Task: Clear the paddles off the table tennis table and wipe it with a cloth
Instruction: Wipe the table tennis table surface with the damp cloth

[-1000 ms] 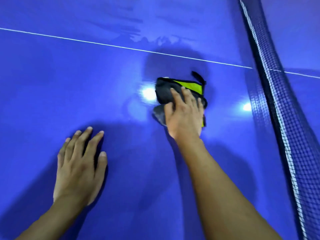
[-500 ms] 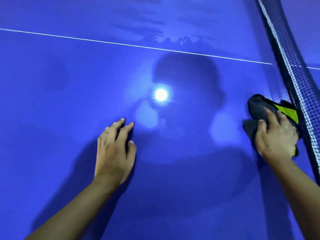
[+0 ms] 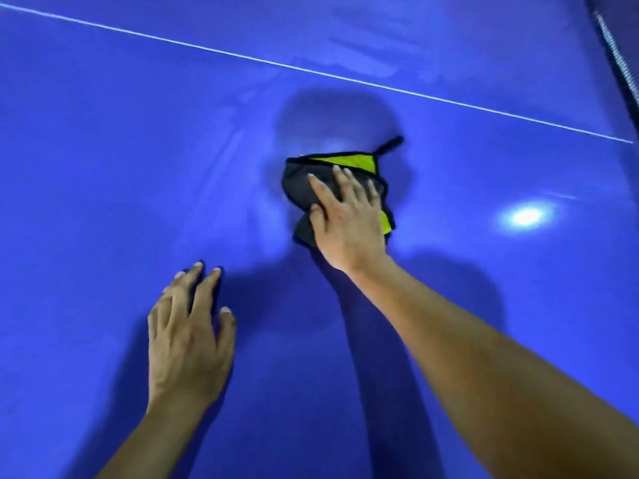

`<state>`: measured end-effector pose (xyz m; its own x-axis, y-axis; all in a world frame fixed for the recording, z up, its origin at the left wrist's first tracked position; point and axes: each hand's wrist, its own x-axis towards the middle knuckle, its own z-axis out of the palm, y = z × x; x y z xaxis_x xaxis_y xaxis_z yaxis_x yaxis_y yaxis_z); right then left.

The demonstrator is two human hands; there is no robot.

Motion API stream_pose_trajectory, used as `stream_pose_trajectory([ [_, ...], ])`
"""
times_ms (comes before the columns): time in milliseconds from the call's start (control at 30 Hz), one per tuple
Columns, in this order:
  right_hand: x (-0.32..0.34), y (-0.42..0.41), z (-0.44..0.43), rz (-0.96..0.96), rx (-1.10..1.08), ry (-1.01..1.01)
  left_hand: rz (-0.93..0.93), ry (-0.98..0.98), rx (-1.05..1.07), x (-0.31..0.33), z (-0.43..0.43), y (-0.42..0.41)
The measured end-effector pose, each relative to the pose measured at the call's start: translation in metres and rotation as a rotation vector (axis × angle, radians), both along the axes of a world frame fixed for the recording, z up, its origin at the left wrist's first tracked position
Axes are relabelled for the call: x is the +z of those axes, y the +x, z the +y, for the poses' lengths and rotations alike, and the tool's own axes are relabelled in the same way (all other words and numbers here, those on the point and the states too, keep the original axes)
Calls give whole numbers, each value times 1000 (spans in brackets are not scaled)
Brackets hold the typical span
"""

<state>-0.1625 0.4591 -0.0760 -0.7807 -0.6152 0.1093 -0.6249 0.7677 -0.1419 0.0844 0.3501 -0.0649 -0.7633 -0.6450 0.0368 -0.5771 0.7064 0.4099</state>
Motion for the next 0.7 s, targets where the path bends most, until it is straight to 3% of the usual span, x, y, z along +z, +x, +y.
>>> stream_pose_trajectory([
  [167, -3, 75, -97, -53, 178, -58, -24, 42, -85, -1, -8, 13],
  [367, -1, 81, -103, -90, 154, -78, -61, 24, -58, -1, -6, 13],
  [500, -5, 79, -68, -107, 53, -136, -49, -20, 23, 4, 27, 9],
  [700, -1, 44, 62, -131, -169, -160, -64, -78, -250, 5, 142, 0],
])
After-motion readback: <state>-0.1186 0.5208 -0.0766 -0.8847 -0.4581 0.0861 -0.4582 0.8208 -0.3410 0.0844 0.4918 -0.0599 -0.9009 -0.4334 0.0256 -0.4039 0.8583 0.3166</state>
